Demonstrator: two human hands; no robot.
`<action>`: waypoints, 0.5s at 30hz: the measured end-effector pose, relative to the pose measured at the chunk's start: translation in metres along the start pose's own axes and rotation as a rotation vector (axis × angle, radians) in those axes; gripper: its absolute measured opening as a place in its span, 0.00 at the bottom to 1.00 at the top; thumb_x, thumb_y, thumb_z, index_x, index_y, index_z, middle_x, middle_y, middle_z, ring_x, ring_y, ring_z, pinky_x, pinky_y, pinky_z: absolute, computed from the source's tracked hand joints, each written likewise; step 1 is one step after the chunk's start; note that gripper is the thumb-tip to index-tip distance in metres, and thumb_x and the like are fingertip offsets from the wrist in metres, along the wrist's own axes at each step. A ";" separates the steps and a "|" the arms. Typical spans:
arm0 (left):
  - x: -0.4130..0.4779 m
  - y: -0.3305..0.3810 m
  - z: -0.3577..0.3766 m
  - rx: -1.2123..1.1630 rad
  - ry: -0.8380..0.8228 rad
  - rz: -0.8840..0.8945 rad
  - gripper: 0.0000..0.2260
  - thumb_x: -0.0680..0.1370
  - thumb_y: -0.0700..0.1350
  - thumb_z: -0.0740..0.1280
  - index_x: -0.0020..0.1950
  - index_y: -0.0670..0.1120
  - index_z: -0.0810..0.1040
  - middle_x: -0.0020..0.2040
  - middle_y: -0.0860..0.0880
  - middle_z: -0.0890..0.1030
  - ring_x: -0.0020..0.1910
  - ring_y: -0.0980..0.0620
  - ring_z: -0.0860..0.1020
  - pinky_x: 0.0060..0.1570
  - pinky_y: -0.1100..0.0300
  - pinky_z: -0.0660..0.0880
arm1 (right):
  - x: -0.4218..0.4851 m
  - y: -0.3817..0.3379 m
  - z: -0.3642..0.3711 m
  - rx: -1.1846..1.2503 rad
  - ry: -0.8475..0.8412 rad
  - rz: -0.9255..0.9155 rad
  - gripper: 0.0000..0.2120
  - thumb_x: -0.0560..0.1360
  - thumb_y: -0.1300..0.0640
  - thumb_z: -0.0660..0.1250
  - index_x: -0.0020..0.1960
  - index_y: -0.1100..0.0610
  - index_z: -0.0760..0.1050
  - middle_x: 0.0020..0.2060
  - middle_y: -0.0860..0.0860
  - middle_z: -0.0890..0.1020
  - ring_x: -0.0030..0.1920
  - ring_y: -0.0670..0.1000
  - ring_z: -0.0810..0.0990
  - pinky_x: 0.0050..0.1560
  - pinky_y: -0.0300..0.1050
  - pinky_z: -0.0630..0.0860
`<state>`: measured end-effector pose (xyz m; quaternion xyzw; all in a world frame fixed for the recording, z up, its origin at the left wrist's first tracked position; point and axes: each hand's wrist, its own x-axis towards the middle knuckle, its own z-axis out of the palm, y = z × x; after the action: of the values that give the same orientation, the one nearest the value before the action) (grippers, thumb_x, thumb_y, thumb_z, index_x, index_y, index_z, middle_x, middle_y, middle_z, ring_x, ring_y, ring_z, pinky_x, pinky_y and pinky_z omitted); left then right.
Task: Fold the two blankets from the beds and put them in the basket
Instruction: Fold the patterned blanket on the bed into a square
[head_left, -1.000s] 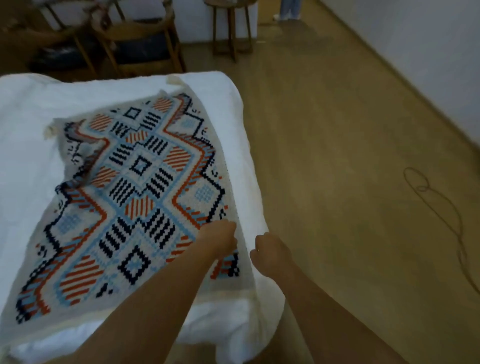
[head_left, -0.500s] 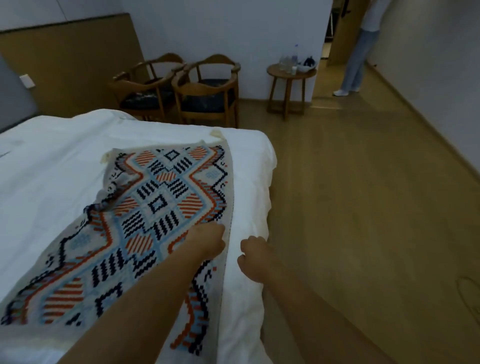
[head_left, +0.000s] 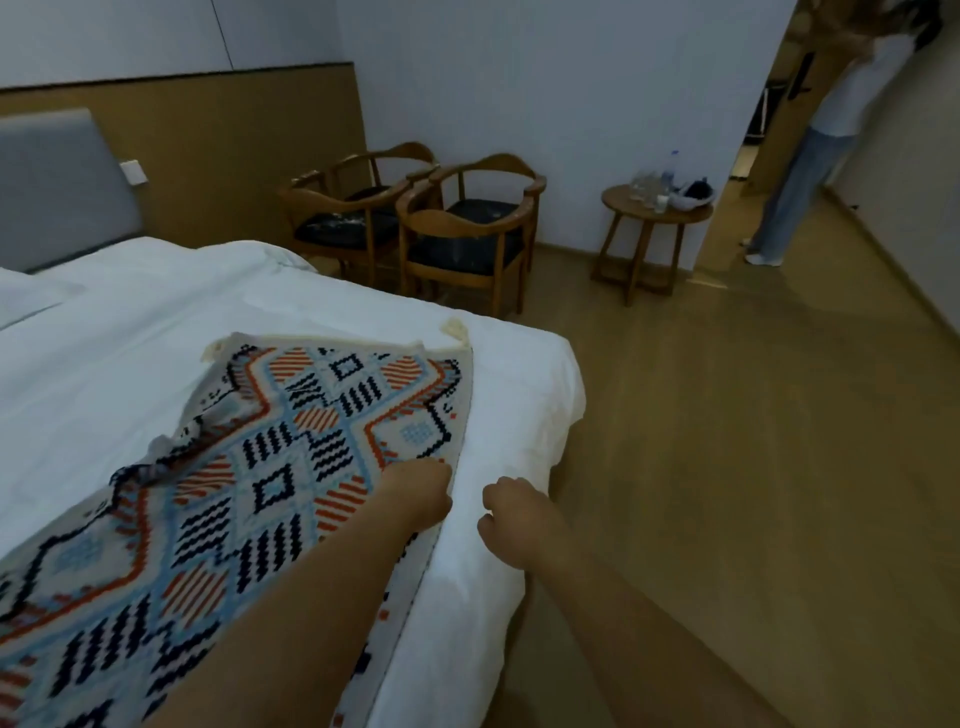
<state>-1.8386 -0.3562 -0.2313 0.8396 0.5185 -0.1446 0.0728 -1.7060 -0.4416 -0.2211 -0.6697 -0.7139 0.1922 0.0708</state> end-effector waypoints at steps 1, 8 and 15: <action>0.017 0.008 -0.005 -0.012 0.006 -0.025 0.10 0.78 0.45 0.57 0.54 0.42 0.72 0.55 0.44 0.76 0.51 0.46 0.76 0.43 0.58 0.68 | 0.014 0.018 -0.007 0.001 -0.008 -0.011 0.17 0.77 0.60 0.56 0.31 0.54 0.56 0.36 0.50 0.65 0.45 0.51 0.66 0.43 0.42 0.61; 0.113 0.055 -0.046 -0.133 0.045 -0.173 0.12 0.78 0.46 0.57 0.58 0.42 0.71 0.57 0.43 0.75 0.54 0.44 0.75 0.48 0.54 0.71 | 0.109 0.126 -0.066 -0.078 -0.082 -0.110 0.16 0.77 0.58 0.56 0.32 0.53 0.57 0.34 0.48 0.63 0.46 0.51 0.67 0.43 0.41 0.62; 0.192 0.045 -0.049 -0.202 -0.040 -0.340 0.13 0.79 0.46 0.56 0.60 0.43 0.70 0.59 0.43 0.74 0.56 0.44 0.74 0.46 0.56 0.68 | 0.217 0.173 -0.084 -0.124 -0.207 -0.244 0.13 0.78 0.58 0.56 0.57 0.62 0.72 0.57 0.58 0.74 0.57 0.56 0.72 0.56 0.46 0.70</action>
<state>-1.7095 -0.2003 -0.2475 0.7255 0.6630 -0.1189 0.1413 -1.5351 -0.2082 -0.2423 -0.5578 -0.8038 0.2056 -0.0217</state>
